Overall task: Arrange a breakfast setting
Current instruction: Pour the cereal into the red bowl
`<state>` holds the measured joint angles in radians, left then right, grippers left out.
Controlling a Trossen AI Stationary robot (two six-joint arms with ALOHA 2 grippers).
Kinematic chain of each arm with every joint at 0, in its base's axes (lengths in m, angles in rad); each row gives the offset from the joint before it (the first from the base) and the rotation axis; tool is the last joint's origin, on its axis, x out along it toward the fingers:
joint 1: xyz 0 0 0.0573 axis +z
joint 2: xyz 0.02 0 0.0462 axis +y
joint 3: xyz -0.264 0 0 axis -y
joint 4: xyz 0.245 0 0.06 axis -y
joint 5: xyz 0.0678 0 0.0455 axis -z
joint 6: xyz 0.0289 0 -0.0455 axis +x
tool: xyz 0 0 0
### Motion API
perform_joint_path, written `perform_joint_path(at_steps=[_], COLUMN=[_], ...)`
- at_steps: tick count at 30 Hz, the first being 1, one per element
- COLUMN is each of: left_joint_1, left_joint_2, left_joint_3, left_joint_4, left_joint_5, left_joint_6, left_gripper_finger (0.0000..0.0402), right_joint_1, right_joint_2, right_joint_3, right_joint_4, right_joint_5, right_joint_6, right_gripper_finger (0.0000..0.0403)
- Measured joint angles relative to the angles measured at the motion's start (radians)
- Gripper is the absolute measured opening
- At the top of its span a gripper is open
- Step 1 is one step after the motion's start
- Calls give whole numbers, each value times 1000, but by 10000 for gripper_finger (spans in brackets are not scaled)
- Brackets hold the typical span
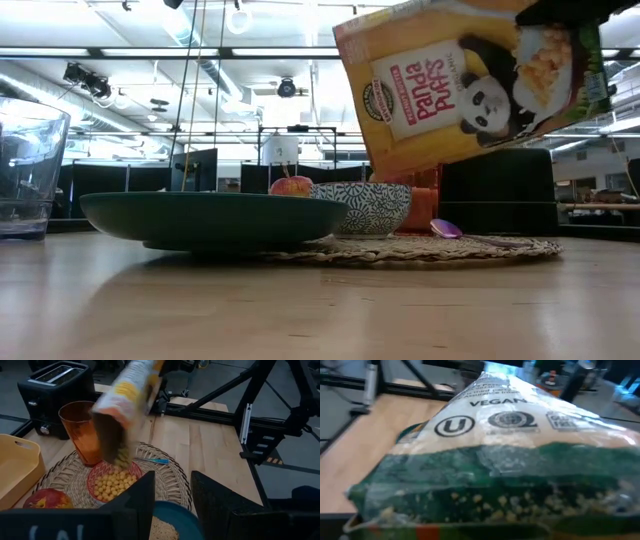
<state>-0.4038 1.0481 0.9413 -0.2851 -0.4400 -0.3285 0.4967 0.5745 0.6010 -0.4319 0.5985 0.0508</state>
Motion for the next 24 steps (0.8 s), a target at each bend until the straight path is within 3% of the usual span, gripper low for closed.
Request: perform_joint_path(at_steps=[4,14,24], left_joint_1=[0,0,0], left_joint_2=[0,0,0], left_joint_3=[0,0,0], left_joint_4=[1,49,104], left_joint_5=[0,-1,26], left_joint_6=[1,44,104], left_gripper_finger=[134,134,134], right_joint_1=[13,-4,-32], right_joint_2=[0,62,67], right_joint_3=[0,0,-9], right_joint_4=[-19,109,103], right_joint_5=[-39,-15,42], right_joint_6=[4,-61,-30], right_gripper_finger=[201,201,201])
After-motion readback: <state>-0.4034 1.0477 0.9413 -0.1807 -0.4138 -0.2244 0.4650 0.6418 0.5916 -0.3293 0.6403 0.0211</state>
